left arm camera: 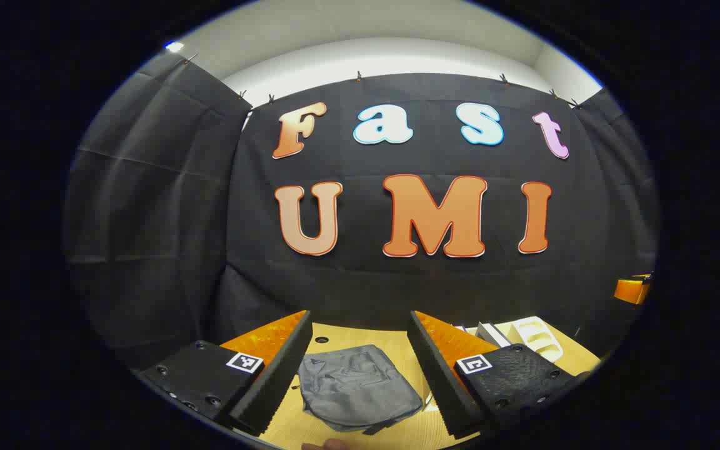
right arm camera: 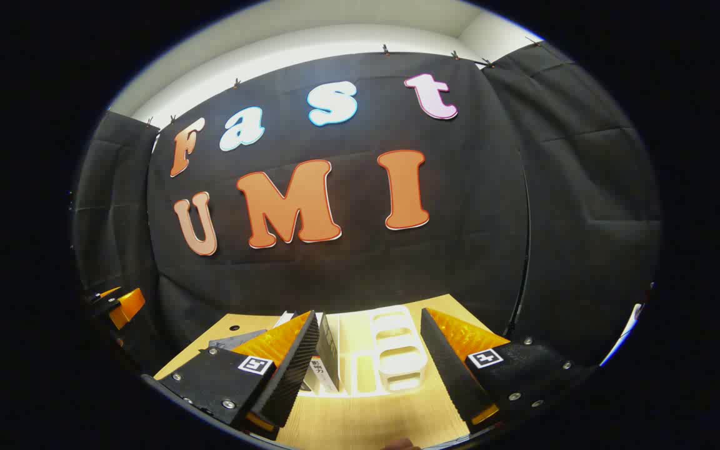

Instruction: Open the schoolbag, grab two books from the bookshelf and put them into the schoolbag.

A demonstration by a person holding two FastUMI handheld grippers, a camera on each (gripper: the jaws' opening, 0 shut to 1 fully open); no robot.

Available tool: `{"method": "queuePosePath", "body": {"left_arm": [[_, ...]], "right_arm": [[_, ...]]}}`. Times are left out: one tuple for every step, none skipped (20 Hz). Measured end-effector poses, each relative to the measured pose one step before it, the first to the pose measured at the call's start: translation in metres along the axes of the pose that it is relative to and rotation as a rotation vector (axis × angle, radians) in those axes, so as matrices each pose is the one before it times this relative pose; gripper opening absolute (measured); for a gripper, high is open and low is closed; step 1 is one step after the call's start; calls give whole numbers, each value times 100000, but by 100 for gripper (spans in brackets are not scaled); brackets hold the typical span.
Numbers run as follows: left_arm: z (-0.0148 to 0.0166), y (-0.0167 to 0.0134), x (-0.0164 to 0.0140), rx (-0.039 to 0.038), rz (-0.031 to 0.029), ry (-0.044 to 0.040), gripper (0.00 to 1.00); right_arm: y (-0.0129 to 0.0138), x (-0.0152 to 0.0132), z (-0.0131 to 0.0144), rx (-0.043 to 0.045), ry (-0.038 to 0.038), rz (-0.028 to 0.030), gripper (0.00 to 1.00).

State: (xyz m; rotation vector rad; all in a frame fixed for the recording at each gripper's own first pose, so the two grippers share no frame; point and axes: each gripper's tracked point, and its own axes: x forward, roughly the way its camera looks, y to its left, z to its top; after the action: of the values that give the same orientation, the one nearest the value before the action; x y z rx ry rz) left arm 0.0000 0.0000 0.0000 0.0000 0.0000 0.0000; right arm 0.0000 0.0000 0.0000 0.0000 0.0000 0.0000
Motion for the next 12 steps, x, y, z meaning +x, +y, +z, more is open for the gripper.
{"method": "queuePosePath", "body": {"left_arm": [[-87,317,-355,2098,1312,-891,96],[-101,22,-474,1267,1209,-858,96],[79,74,-338,-349,1120,-815,97],[-323,-416,-119,-920,-517,597,96],[-334,-617,-16,-1145,-1562,1621,96],[-357,-422,94,-452,-1644,1857,96],[32,-142,506,-40,-865,655,97],[-215,51,516,295,-375,293,96],[169,67,581,421,-703,-111,96],[405,-187,420,434,-1625,-683,96],[293,-32,469,523,-1443,-466,96],[-9,159,360,680,-1042,350,96]], "right_arm": [[202,220,-50,803,1174,-95,98],[624,211,38,1631,234,1733,100],[670,140,48,1853,633,2333,100],[315,-22,-95,1561,1295,974,100],[-369,-15,-183,262,407,-55,97],[-343,-78,147,-709,-446,-1747,98],[-392,85,210,-1383,-1277,-2049,100],[-350,173,194,-1023,-846,-2351,97],[-222,-69,-25,-428,-206,-1721,100],[-69,-319,-87,-176,-311,-1490,97],[-36,-212,-24,-270,-437,-1565,100],[-102,-136,-170,-465,-427,-1723,97]]}}
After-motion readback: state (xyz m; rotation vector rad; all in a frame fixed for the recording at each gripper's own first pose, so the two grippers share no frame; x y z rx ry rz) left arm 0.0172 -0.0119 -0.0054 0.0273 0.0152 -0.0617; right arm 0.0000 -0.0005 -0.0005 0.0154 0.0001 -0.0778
